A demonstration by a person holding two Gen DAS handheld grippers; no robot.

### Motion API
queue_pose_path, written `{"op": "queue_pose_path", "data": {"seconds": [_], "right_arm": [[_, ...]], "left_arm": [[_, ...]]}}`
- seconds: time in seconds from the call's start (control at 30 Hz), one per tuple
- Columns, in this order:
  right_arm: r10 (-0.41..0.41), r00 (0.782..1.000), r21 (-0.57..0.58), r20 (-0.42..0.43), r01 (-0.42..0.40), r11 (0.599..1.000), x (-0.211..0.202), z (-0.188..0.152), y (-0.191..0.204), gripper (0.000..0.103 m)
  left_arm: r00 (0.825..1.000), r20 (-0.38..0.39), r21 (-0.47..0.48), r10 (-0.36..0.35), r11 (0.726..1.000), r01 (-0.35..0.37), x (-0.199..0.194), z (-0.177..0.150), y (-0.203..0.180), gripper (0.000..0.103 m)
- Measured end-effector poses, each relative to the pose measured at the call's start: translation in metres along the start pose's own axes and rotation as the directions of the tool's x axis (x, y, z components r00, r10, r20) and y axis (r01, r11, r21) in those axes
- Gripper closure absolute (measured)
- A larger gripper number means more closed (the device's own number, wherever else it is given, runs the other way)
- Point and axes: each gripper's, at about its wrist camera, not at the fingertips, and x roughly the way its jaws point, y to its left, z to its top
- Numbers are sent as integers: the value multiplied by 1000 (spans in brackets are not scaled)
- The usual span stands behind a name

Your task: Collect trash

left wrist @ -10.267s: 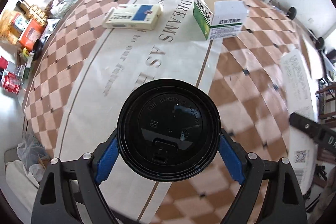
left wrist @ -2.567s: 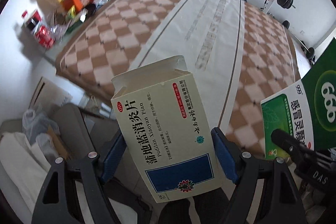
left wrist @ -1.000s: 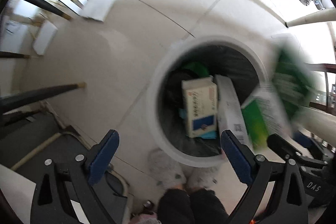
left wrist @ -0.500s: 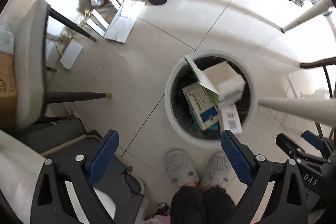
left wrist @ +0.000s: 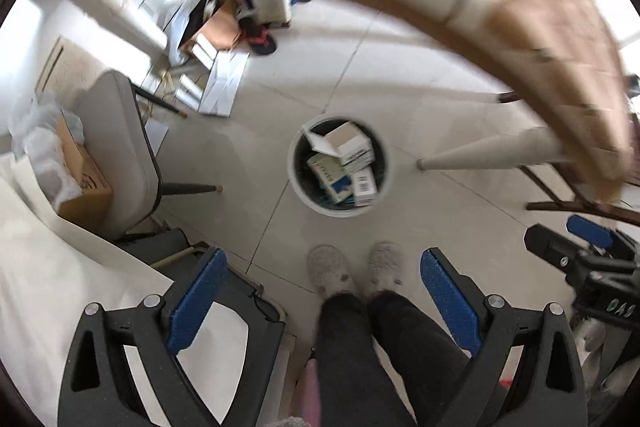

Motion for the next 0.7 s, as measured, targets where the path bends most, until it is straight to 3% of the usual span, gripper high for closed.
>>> {"op": "queue_pose_path", "data": {"seconds": [0.17, 0.3, 0.53, 0.7], "right_arm": [[57, 998, -24, 29, -57, 998, -105, -8, 7, 1], [93, 994, -29, 58, -91, 995, -182, -17, 16, 1], [142, 981, 84, 133, -154, 985, -278, -42, 36, 1], [172, 968, 167, 184, -204, 965, -313, -64, 60, 1]], "left_arm": [[995, 30, 54, -94, 994, 92, -74, 3, -13, 4], [982, 64, 151, -176, 975, 164, -131, 12, -23, 4], [944, 43, 334, -328, 895, 296, -208, 25, -12, 4], [923, 6, 415, -385, 841, 347, -239, 27, -1, 4]]}}
